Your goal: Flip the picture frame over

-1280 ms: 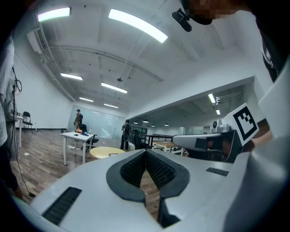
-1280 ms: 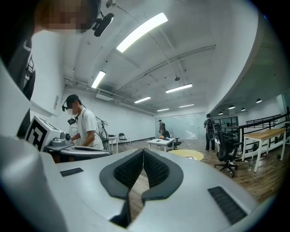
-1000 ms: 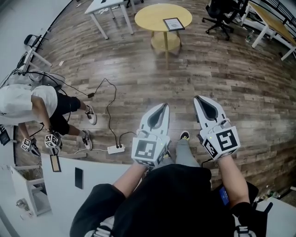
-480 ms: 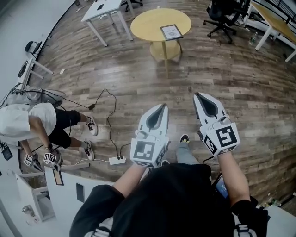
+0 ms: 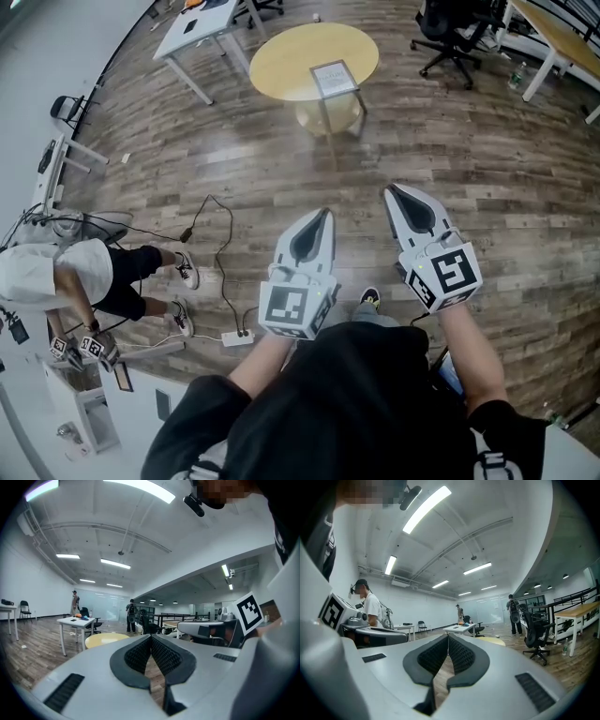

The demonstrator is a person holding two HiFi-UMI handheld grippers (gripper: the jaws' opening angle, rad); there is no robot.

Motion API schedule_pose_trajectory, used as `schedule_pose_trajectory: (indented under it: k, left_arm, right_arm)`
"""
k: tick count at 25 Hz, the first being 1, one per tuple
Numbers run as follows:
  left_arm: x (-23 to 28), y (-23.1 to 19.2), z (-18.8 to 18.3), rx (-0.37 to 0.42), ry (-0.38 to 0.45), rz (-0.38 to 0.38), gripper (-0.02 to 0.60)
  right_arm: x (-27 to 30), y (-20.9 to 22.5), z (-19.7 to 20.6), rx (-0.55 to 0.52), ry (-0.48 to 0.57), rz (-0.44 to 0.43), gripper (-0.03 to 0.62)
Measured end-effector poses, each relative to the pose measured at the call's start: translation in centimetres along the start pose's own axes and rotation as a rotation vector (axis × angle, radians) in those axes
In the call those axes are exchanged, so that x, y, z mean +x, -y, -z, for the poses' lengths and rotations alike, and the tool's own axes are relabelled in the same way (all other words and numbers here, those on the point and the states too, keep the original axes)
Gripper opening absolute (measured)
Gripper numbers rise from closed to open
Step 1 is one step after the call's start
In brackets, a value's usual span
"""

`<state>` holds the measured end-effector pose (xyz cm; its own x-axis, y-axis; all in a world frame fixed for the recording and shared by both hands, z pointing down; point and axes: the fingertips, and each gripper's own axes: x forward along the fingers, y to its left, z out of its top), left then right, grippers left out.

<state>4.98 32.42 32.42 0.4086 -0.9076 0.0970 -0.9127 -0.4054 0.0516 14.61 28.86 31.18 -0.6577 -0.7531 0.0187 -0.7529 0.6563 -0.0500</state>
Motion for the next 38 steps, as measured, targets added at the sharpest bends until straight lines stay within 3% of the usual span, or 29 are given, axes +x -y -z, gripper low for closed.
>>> schedule_pose_trajectory:
  k: [9, 15, 29, 38]
  left_arm:
    - [4.7, -1.1, -0.5, 0.044, -0.011, -0.022, 0.024]
    - [7.7, -4.1, -0.3, 0.028, -0.009, -0.008, 0.024]
    - [18.5, -18.3, -2.2, -0.018, 0.004, 0.010, 0.024]
    - [22.5, -24.1, -2.1, -0.014, -0.003, 0.042, 0.023]
  right_arm:
    - [3.3, 3.9, 0.2, 0.002, 0.018, -0.016, 0.018]
    - [7.2, 4.9, 0.6, -0.012, -0.002, -0.015, 0.018]
    - [24.7, 8.3, 0.1, -0.052, -0.055, -0.021, 0.018]
    - [32.3, 8.5, 0.2, -0.082, -0.058, -0.025, 0.018]
